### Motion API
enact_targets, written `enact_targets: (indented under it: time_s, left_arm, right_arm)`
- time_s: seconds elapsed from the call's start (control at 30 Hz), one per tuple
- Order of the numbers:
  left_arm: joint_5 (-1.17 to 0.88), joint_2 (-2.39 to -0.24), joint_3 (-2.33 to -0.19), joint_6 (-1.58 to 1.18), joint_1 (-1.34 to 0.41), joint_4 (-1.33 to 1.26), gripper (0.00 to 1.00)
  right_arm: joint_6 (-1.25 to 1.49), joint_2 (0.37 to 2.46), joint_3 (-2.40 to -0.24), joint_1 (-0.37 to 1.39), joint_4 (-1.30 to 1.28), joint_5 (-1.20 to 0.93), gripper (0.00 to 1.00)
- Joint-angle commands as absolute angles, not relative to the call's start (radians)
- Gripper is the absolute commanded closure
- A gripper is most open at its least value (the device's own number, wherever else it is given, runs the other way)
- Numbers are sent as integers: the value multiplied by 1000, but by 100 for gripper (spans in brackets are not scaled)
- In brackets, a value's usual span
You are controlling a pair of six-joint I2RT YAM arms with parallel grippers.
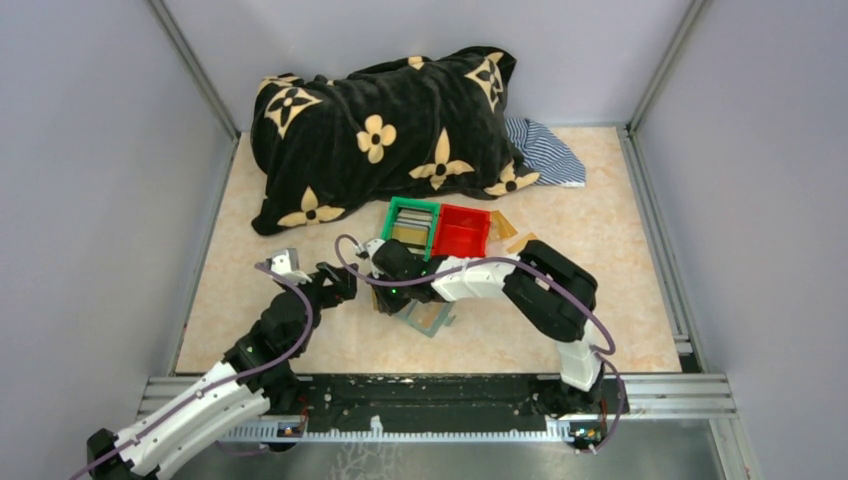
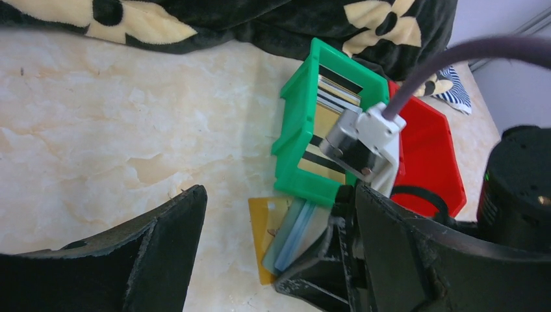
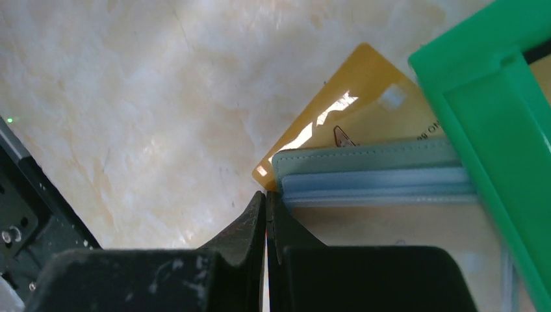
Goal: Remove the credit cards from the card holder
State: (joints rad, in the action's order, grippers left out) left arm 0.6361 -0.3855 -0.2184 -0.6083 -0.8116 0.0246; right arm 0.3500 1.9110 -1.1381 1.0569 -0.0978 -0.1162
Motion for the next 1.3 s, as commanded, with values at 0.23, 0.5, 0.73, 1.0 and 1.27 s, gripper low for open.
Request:
enact_targets:
  time_s: [0.23, 0.5, 0.73, 1.0, 1.27]
  left_arm:
    - [636, -413, -248, -610, -808, 13, 9]
    - [604, -498, -227, -600, -807, -110, 9]
    - [584, -550, -220, -596, -806, -166, 9]
    - [578, -598, -229, -580, -805, -220, 9]
    - [568, -610, -247, -548, -788, -238, 9]
  right_arm:
    - [266, 1894, -1224, 1011, -154, -95, 100]
    - [307, 1728, -995, 1011, -117, -73, 100]
    - [342, 1550, -957, 1012, -141, -60, 100]
    - [347, 1546, -901, 890, -211, 1, 100]
    - [320, 1545, -874, 799, -238, 22, 100]
